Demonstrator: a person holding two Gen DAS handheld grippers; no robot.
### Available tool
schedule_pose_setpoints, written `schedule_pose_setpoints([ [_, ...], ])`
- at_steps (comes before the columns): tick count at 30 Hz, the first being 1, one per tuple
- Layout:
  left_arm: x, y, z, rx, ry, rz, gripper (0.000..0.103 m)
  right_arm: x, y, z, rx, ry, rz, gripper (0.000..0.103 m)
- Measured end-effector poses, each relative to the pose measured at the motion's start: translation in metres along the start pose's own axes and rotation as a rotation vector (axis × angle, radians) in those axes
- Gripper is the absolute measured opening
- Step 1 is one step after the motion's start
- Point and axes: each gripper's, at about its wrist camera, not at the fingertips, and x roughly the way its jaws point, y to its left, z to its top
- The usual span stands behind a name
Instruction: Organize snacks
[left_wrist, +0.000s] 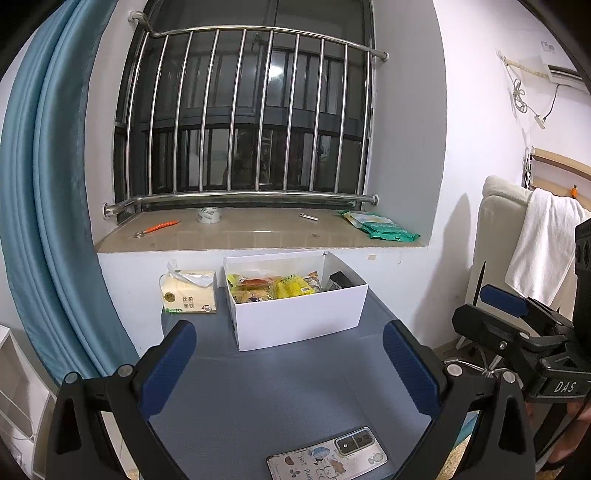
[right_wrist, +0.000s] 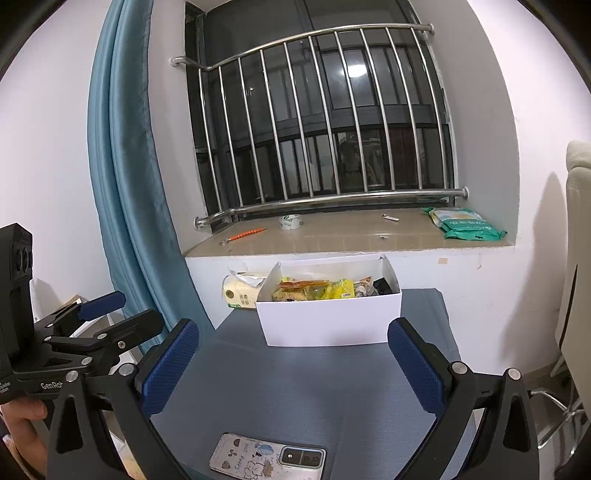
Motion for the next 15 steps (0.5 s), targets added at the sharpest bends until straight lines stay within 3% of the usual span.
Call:
schedule_pose_setpoints([
  [15, 0.0018, 0.0016, -0.0017, -0.002, 0.006, 0.001, 0.103, 0.0011, -0.0001, -0.0016, 0.001, 0.005, 0.003, 0.103],
])
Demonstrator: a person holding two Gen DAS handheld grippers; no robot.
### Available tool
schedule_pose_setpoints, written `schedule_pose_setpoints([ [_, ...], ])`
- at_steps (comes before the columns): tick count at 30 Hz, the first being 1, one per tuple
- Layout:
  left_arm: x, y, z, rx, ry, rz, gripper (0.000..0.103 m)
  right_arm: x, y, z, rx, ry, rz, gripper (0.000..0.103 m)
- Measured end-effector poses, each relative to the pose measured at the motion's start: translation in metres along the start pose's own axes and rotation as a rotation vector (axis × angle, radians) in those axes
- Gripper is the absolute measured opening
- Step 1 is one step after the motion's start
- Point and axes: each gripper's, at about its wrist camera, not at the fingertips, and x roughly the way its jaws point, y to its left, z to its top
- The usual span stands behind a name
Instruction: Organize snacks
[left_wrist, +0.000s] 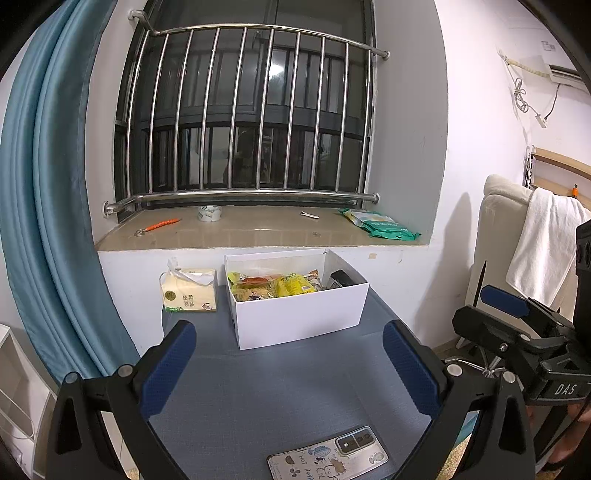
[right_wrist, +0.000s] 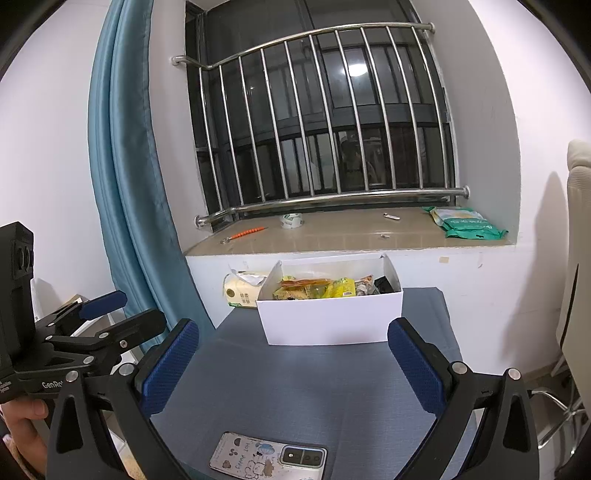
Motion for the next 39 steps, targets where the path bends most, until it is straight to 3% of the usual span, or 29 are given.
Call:
schedule_pose_setpoints([
  [39, 0.0031, 0.0032, -0.0025, 0.003, 0.008, 0.003, 0.103, 0.0013, 0.0018, -0.0025, -0.003, 0.007, 0.001, 0.103],
])
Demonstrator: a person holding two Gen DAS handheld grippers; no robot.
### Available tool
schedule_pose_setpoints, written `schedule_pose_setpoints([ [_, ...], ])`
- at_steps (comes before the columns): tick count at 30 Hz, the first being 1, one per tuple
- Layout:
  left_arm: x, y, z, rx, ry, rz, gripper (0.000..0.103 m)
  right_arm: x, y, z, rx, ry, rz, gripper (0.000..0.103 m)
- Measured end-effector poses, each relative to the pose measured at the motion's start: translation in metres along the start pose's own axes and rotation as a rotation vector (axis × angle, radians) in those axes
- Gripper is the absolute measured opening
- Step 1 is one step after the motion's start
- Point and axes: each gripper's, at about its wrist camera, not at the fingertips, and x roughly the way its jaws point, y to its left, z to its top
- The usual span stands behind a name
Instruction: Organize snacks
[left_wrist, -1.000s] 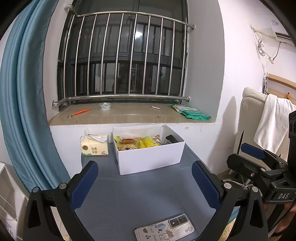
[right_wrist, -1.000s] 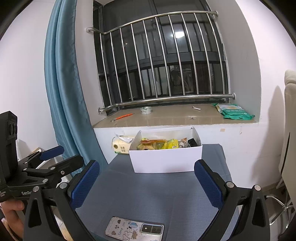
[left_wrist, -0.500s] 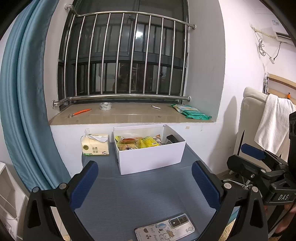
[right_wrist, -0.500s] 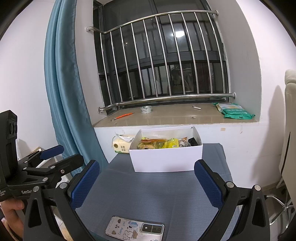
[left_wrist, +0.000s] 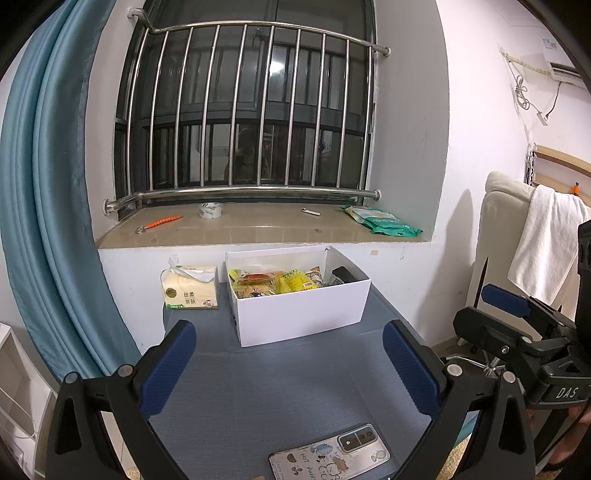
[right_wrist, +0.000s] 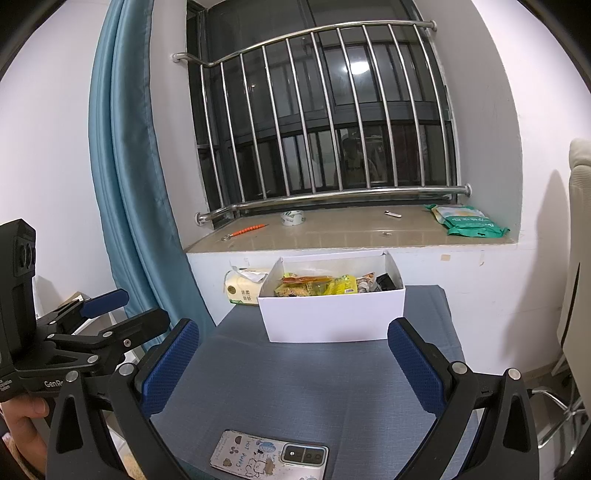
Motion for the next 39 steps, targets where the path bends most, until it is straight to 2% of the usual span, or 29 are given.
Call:
schedule_pose_setpoints([
  [39, 0.0047, 0.0, -0.0036, 0.013, 0.025, 0.0, 0.103, 0.0013, -0.0019, -0.0028, -0.002, 0.006, 0.003, 0.103],
])
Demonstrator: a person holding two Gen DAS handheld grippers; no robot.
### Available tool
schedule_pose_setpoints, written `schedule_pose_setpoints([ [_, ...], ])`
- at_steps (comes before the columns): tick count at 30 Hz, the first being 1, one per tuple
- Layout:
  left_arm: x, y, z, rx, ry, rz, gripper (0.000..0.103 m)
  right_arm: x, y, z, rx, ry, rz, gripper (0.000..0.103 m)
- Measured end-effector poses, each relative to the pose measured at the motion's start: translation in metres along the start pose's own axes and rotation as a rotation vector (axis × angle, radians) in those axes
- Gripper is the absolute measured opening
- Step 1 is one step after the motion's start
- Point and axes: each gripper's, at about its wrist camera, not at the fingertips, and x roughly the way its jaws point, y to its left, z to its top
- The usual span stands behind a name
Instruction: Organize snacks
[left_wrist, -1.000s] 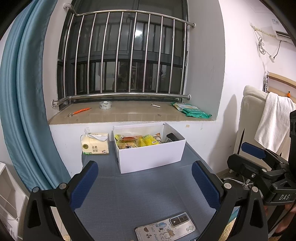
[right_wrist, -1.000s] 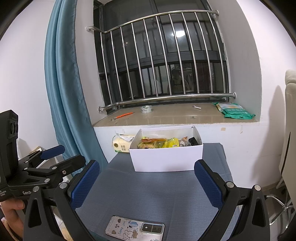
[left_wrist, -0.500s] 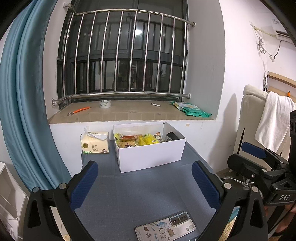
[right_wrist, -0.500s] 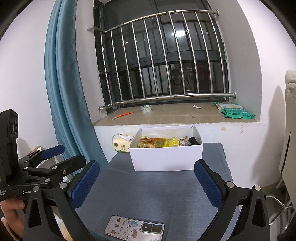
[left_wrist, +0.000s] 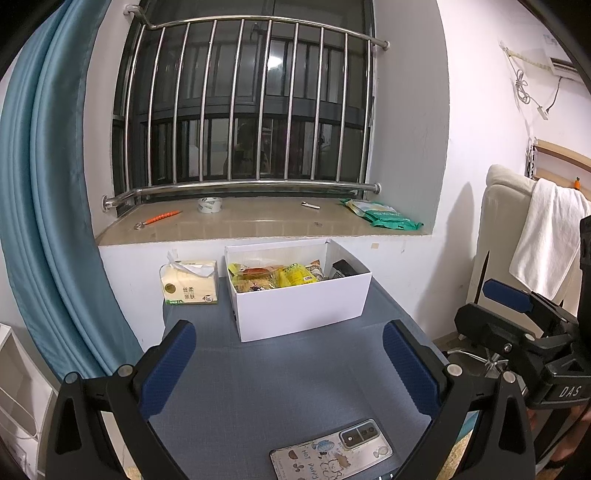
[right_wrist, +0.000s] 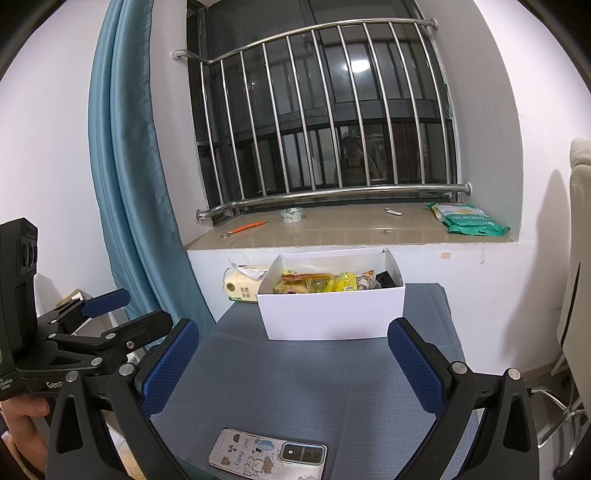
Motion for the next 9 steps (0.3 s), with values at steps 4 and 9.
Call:
schedule_pose_setpoints([
  [4, -0.0005, -0.0016, 0.0001, 0.009, -0.002, 0.002, 0.103, 0.001, -0.0001, -0.0006, 0.0, 0.002, -0.001, 0.103],
  [9, 0.0001, -0.0021, 0.0006, 0.008, -0.006, 0.005, 0.103, 0.001, 0.0003, -0.0003, 0.0, 0.001, -0.001, 0.103],
])
